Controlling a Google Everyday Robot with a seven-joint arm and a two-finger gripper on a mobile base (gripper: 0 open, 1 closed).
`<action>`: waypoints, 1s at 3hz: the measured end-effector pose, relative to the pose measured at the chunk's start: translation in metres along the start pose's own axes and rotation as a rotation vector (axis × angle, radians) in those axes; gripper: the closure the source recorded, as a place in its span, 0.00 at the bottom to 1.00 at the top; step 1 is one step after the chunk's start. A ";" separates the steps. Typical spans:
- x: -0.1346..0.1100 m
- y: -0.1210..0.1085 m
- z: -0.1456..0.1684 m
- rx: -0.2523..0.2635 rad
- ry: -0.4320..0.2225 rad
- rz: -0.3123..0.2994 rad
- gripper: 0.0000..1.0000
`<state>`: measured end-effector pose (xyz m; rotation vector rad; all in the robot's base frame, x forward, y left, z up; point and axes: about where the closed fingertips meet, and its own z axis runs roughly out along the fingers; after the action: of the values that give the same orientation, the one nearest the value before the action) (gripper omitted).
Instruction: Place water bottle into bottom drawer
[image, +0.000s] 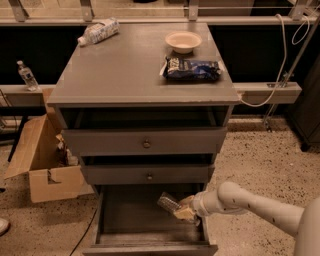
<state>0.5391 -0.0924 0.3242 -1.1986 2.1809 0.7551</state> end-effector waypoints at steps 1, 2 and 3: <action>0.023 -0.016 0.013 0.020 0.005 0.038 1.00; 0.039 -0.026 0.029 0.024 0.003 0.073 1.00; 0.053 -0.036 0.045 0.049 -0.010 0.123 1.00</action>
Offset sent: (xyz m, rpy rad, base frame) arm 0.0169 -0.0228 -0.0832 0.0062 0.0623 -0.1104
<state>0.5542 -0.1076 0.2487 -1.0420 2.2683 0.7518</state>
